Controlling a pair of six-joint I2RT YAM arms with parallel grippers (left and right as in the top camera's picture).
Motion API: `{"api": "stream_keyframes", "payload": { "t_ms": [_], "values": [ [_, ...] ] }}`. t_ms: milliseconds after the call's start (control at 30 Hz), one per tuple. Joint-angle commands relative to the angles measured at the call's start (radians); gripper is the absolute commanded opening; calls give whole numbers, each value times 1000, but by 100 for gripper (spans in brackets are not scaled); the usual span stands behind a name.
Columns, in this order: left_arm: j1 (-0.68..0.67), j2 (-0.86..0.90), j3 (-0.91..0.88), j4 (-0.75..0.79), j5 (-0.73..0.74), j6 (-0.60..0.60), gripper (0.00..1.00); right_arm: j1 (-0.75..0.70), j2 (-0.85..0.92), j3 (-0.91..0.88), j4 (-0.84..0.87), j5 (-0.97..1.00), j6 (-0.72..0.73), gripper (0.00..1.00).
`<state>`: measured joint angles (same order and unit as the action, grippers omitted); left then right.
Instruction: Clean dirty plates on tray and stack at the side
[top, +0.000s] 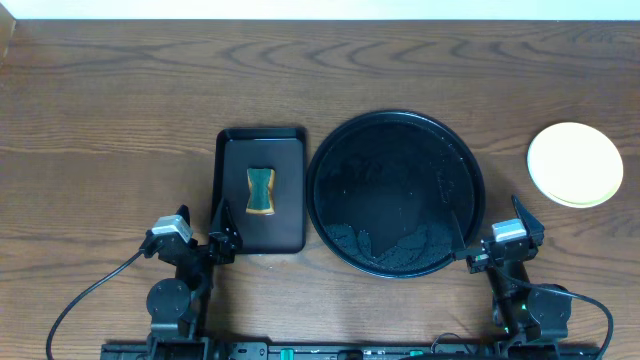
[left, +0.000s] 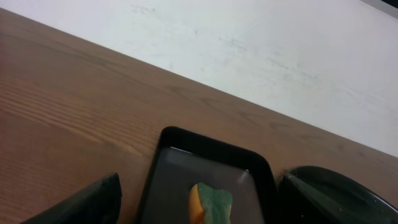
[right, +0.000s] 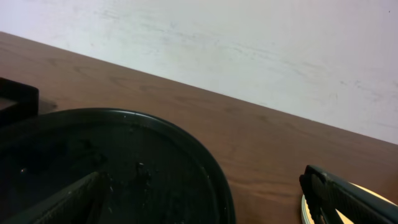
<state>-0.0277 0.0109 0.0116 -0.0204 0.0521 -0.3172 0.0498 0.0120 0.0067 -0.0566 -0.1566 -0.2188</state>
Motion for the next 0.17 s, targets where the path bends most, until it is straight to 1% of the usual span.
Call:
{"api": "stream_keyframes", "payload": {
  "t_ms": [0,133],
  "values": [
    [4,-7,-8,-47,-5,8,81,-18,-5,-1,-4,2,12,99],
    [4,-7,-8,-47,-5,8,82,-18,-5,-1,-4,2,12,99]
  ]
}}
